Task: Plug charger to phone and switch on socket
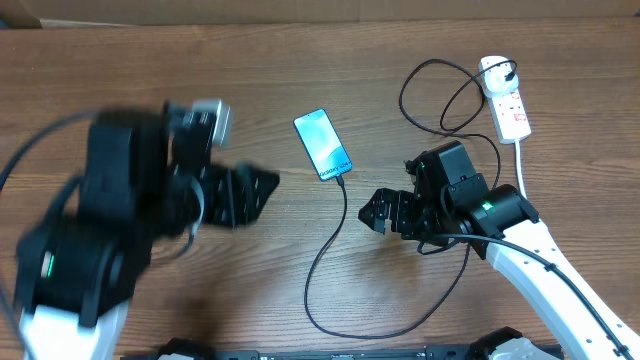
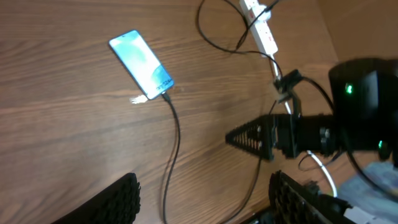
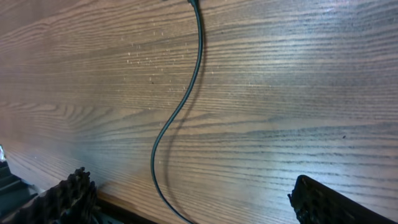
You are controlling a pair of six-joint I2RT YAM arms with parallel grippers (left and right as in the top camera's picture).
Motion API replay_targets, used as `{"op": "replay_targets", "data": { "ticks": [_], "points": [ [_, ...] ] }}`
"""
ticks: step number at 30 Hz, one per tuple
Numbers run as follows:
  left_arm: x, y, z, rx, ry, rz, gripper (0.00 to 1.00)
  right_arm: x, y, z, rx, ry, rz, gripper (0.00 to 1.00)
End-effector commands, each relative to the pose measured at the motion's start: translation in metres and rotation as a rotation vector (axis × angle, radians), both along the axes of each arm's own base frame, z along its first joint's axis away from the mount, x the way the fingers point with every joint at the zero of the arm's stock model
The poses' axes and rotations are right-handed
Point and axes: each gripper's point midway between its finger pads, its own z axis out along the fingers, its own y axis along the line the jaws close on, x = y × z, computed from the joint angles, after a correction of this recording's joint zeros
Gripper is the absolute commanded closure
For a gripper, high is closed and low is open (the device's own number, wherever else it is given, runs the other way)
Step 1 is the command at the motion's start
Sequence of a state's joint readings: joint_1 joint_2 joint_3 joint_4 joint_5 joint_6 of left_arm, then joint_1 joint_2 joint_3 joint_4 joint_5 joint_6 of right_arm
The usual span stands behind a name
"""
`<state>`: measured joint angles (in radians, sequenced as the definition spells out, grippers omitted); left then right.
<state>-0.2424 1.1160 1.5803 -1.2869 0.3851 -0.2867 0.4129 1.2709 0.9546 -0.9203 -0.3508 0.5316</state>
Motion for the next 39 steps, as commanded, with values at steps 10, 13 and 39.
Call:
{"op": "replay_targets", "data": {
  "ticks": [10,13,39],
  "points": [
    [-0.083,0.037,-0.054,-0.075,-0.113,0.178,0.31,0.008,0.001,0.009,0.005,-0.031,-0.010,0.00],
    [-0.092,0.045,-0.062,-0.086,-0.145,0.215,0.27,0.008,0.001,0.009,0.005,-0.031,-0.010,0.00],
    [-0.093,0.067,-0.079,-0.017,-0.154,0.327,0.00,0.078,-0.037,0.116,-0.016,-0.339,-0.124,0.00]
  ]
}}
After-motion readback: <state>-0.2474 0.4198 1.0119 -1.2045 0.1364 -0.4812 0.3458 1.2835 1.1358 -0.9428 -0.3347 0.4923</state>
